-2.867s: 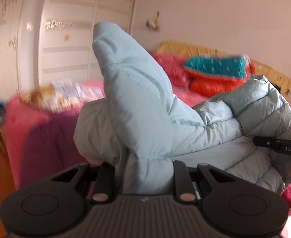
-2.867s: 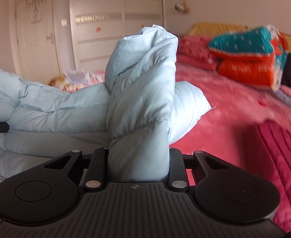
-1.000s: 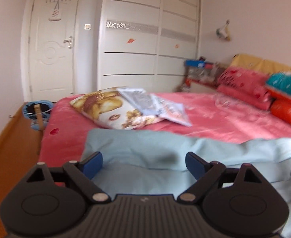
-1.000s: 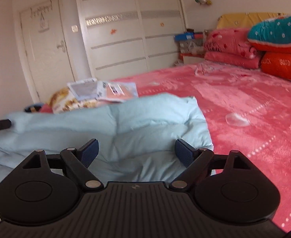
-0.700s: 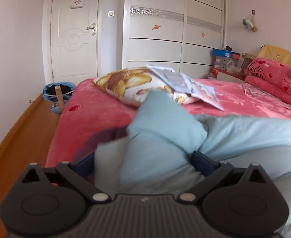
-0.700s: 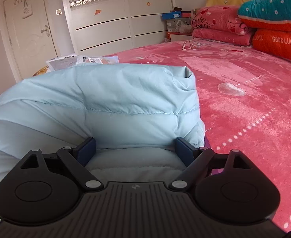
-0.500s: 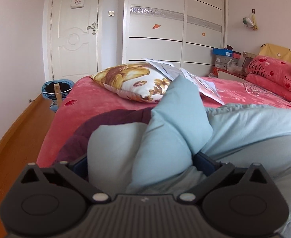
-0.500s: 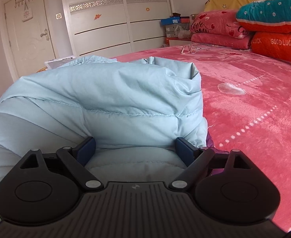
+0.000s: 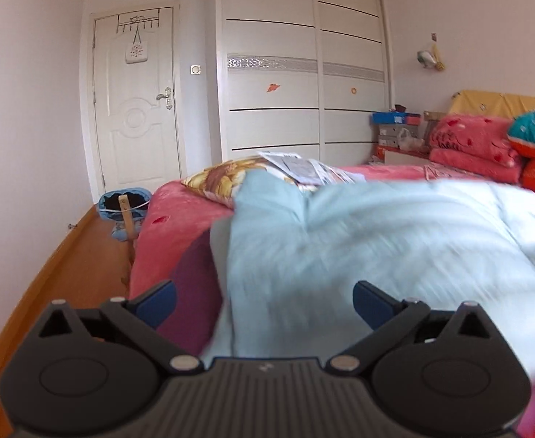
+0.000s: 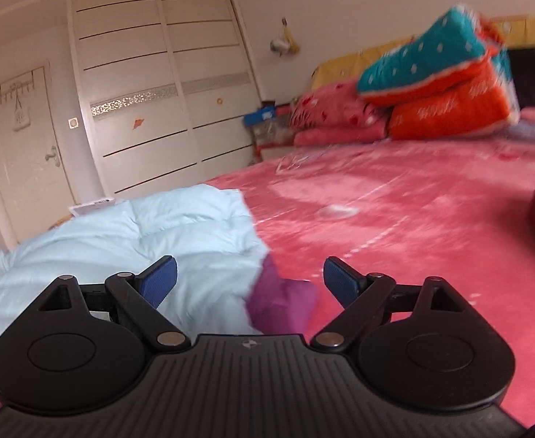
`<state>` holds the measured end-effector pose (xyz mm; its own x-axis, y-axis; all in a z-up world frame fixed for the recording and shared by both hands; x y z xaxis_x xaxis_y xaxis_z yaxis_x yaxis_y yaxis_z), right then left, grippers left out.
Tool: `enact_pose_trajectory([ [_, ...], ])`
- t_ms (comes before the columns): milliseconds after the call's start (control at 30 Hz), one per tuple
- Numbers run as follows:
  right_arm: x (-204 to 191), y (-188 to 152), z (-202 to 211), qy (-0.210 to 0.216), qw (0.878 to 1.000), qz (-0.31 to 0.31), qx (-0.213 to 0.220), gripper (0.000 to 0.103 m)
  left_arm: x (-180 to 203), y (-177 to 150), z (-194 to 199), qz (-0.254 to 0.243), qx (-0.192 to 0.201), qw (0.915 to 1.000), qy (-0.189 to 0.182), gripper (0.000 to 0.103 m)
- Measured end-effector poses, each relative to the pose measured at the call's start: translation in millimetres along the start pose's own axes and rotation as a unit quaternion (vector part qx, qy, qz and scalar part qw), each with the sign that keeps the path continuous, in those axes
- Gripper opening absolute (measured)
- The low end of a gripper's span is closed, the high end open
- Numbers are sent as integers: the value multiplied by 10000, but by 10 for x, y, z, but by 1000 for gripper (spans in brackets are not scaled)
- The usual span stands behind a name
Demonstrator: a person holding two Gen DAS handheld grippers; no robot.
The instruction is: Fold large clothes
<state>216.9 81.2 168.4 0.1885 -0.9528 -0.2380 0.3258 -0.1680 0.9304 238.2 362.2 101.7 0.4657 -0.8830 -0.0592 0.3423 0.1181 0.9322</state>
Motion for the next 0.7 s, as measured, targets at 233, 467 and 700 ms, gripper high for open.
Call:
enact_pose_trajectory([
  [233,36,-340,1066,-403,9977,-4,-550,103,141,-405,995,-105,-147,9996,-215,102],
  [467,-118,-547,2253,-1039,9912,-55,-813,103,115,-487,2109,-79,-335,9968,-716,102],
  [700,-307,-466,3193,-1224,9897,42,-740,103,-78,-449,3040,-332,-194,9962,-786,102],
])
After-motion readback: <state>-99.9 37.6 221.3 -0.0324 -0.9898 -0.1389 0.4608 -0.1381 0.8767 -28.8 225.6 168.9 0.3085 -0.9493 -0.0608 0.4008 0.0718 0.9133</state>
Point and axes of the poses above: each gripper's, at about its wrist camera, not at the fingertips, and z roughly against the way its jaws point, x to its right, y to its top, the point moved 1 cm from there along -z, roughly the way its jaws point, and after that the axes turned 2 degrees about y, right-handed, at the moved point
